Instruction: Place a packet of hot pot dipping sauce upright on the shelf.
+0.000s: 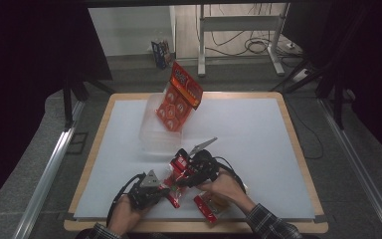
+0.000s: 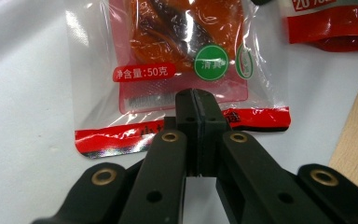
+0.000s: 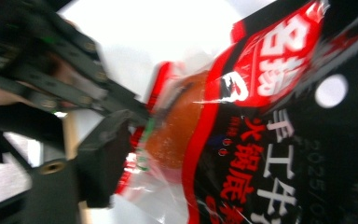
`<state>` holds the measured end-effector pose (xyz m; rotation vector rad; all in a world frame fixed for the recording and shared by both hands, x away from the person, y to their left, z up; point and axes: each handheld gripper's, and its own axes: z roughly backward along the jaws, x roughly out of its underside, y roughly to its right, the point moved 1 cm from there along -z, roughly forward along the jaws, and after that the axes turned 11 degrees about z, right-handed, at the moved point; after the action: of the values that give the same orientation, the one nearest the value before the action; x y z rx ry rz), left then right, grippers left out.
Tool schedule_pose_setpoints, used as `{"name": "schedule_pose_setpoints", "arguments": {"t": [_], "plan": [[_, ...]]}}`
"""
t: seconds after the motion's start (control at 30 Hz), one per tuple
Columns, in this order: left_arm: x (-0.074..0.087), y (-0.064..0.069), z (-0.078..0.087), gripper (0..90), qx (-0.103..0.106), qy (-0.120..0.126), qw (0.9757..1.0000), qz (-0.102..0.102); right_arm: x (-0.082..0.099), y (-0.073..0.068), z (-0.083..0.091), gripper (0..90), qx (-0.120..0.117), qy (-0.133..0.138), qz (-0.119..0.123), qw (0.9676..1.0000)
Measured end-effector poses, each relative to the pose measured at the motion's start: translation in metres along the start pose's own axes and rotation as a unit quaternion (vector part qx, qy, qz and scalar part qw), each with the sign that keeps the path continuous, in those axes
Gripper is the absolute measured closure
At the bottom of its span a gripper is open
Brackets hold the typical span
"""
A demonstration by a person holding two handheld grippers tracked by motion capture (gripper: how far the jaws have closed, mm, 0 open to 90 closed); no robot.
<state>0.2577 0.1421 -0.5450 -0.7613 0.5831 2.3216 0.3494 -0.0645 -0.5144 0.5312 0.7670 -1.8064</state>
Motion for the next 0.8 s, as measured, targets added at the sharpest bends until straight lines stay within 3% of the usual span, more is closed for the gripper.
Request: {"name": "schedule_pose_setpoints", "arguments": {"t": [0.1, 0.2, 0.33, 0.43, 0.5, 0.57, 0.6, 0.8], "plan": [[0.0, 0.0, 0.0, 90.0, -0.001, 0.001, 1.0, -0.001, -0.004, -0.006, -0.005, 35.6, -0.018, -0.002, 0.007, 0.9998], [0.001, 0.0, 0.001, 90.0, -0.001, 0.001, 1.0, -0.005, -0.006, -0.009, -0.005, 47.8, -0.005, -0.002, 0.014, 0.9999], [0.002, -0.002, 0.002, 86.8, 0.005, 0.006, 0.9999, -0.008, -0.005, -0.007, -0.006, 58.6, -0.008, 0.015, -0.002, 0.9998], [0.002, -0.002, 0.003, 82.7, 0.005, 0.002, 0.9999, -0.014, -0.004, -0.006, -0.007, 64.4, -0.024, 0.029, -0.022, 0.999], [0.002, -0.001, 0.004, 78.5, 0.01, 0.008, 0.9998, -0.013, -0.006, -0.006, -0.006, 66.8, -0.031, 0.029, -0.033, 0.9986], [0.002, -0.002, 0.007, 67.6, 0.021, 0.011, 0.9997, -0.009, -0.008, -0.006, -0.004, 68.2, -0.034, 0.031, -0.035, 0.9983], [0.001, -0.003, 0.008, 59.9, 0.025, 0.014, 0.9996, -0.003, -0.01, -0.007, -0.002, 68.5, -0.031, 0.032, -0.03, 0.9986], [0.0, -0.002, 0.015, 44.4, 0.021, 0.052, 0.9984, 0.003, -0.015, -0.014, 0.012, 68.7, -0.003, 0.033, 0.005, 0.9994]]}}
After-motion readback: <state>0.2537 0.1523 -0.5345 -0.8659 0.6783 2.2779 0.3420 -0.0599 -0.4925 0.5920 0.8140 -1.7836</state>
